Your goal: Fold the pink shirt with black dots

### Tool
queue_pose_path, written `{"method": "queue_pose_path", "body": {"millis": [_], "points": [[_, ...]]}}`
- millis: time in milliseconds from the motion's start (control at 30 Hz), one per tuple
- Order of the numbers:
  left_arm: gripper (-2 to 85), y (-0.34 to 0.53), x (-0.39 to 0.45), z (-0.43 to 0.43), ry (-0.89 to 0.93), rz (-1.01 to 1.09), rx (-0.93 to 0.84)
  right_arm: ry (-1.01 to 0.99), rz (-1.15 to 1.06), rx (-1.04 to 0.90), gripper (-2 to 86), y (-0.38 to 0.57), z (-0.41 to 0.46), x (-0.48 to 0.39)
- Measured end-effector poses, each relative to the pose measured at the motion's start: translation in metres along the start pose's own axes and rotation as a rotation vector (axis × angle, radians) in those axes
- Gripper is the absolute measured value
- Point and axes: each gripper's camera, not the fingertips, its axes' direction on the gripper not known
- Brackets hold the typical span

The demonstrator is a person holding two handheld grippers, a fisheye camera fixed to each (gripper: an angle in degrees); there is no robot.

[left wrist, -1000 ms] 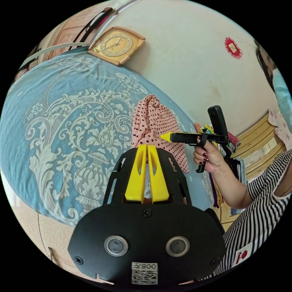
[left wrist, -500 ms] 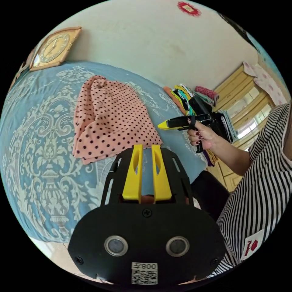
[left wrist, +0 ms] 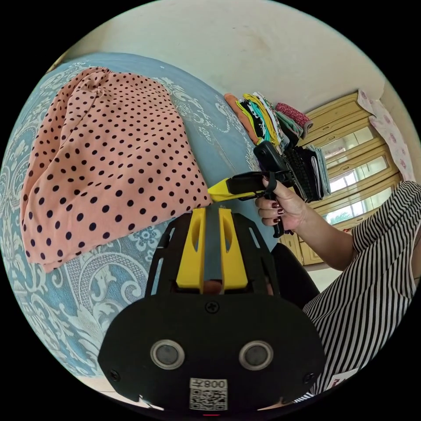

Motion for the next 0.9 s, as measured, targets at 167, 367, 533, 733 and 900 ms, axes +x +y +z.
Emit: {"method": "queue_pose_path", "body": {"millis": [167, 367, 533, 733, 900], "points": [[5.1, 0.002, -0.015, -0.018, 0.012, -0.016, 0.013, -0.011, -0.013, -0.022, 3.8, 0.005, -0.004, -0.012], [5.0, 0.011, -0.044, -0.060, 0.077, -0.075, 0.061, 0.016, -0.003, -0.019, 1.5, 0.020, -0.012, -0.026], [6.3, 0.037, -0.091, -0.107, 0.179, -0.243, 0.151, -0.023, -0.026, 0.007, 0.9, 0.035, -0.023, -0.049], [9.3, 0.079, -0.165, -0.172, 0.358, -0.507, 0.366, -0.105, -0.050, 0.050, 0.7, 0.048, -0.032, -0.083], [10.6, 0.099, -0.209, -0.209, 0.522, -0.643, 0.543, -0.110, -0.099, 0.055, 0.7, 0.051, -0.028, -0.118]]}}
